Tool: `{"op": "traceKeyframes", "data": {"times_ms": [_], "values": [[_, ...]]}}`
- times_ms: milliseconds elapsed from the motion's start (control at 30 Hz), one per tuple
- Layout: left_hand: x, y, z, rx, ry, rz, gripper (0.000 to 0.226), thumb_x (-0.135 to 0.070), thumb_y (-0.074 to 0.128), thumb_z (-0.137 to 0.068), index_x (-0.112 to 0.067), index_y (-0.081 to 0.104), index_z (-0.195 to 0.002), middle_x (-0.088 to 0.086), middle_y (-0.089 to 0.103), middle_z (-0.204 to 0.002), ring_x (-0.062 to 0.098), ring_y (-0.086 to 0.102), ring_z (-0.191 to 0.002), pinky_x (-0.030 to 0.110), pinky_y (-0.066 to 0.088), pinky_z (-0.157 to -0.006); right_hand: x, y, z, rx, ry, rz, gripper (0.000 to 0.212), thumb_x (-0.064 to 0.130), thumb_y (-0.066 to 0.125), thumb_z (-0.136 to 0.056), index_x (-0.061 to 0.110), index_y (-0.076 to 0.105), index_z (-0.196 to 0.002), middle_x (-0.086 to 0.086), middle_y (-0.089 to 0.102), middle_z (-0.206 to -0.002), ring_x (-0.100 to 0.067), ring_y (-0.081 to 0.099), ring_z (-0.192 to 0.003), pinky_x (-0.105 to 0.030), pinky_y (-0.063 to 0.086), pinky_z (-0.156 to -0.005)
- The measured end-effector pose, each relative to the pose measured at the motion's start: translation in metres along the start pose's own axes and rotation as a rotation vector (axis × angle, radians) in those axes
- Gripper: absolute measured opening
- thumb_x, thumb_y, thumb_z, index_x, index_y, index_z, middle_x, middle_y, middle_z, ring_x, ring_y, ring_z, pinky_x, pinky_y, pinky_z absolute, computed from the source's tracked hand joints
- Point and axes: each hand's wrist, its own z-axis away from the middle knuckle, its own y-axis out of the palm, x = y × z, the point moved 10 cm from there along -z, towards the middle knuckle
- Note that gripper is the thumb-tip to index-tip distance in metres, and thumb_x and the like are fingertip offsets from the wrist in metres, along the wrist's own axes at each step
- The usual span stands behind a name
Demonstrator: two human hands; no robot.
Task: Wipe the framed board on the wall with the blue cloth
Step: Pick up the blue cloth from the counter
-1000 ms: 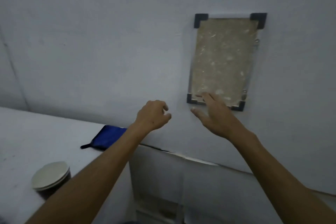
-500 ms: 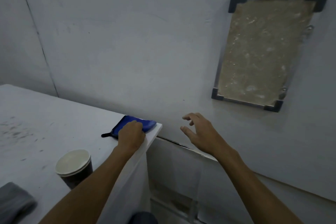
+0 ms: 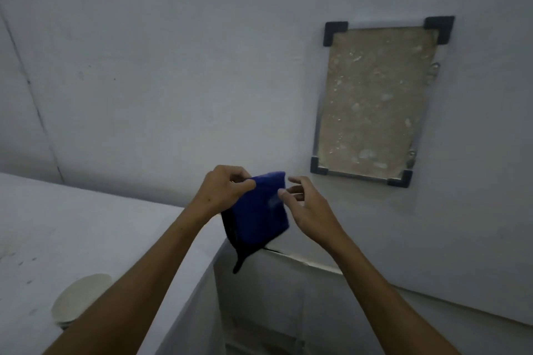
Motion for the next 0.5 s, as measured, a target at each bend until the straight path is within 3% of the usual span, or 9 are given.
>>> {"op": "traceKeyframes", "data": {"times_ms": [67,167,300,433,500], "values": [[-0.028,0.013,-0.001,0.087,0.032,0.163,0.021,-0.023,0.059,-0.094,-0.025,0.077,-0.083,-0.005,0.076,-0.078,0.016,0.071,-0.075,0.026,0.058,-0.066,0.010,-0.023,0.000,-0.067,0.010,-0.095,0.037,0.054,0.053,-0.096,0.029,0.056,-0.124,0.011,0.066,-0.112,-0.003,0.063,-0.098,-0.013,0.049,-0.069],[-0.065,0.028,-0.001,0.170,0.072,0.305,0.024,-0.022,0.056,-0.098,-0.023,0.077,-0.086,0.000,0.076,-0.084,0.020,0.072,-0.078,0.029,0.058,-0.070,0.025,-0.059,0.009,-0.154,-0.020,-0.252,0.022,0.049,0.057,-0.096,0.031,0.069,-0.100,0.009,0.074,-0.095,-0.006,0.068,-0.087,-0.027,0.052,-0.076],[-0.107,0.047,0.001,0.256,0.113,0.391,0.020,-0.022,0.057,-0.098,-0.027,0.075,-0.093,0.000,0.077,-0.089,0.020,0.074,-0.083,0.029,0.060,-0.071,0.035,-0.111,0.023,-0.332,-0.042,-0.393,0.017,0.045,0.071,-0.087,0.029,0.067,-0.094,-0.002,0.076,-0.089,-0.019,0.071,-0.085,-0.040,0.057,-0.077],[-0.155,0.067,0.008,0.345,0.163,0.517,0.010,-0.025,0.065,-0.095,-0.029,0.073,-0.100,0.003,0.079,-0.092,0.022,0.076,-0.084,0.026,0.058,-0.066,0.045,-0.163,0.041,-0.567,-0.083,-0.378,0.028,0.041,0.077,-0.084,0.026,0.055,-0.093,-0.013,0.070,-0.084,-0.031,0.068,-0.079,-0.044,0.053,-0.068],[-0.179,0.076,0.008,0.360,0.193,0.560,0.009,-0.026,0.069,-0.093,-0.026,0.075,-0.100,0.002,0.079,-0.093,0.021,0.077,-0.084,0.024,0.058,-0.065,0.059,-0.187,0.048,-0.650,-0.140,-0.272,0.022,0.037,0.073,-0.088,0.025,0.055,-0.089,-0.007,0.066,-0.076,-0.023,0.064,-0.069,-0.038,0.051,-0.060]]}}
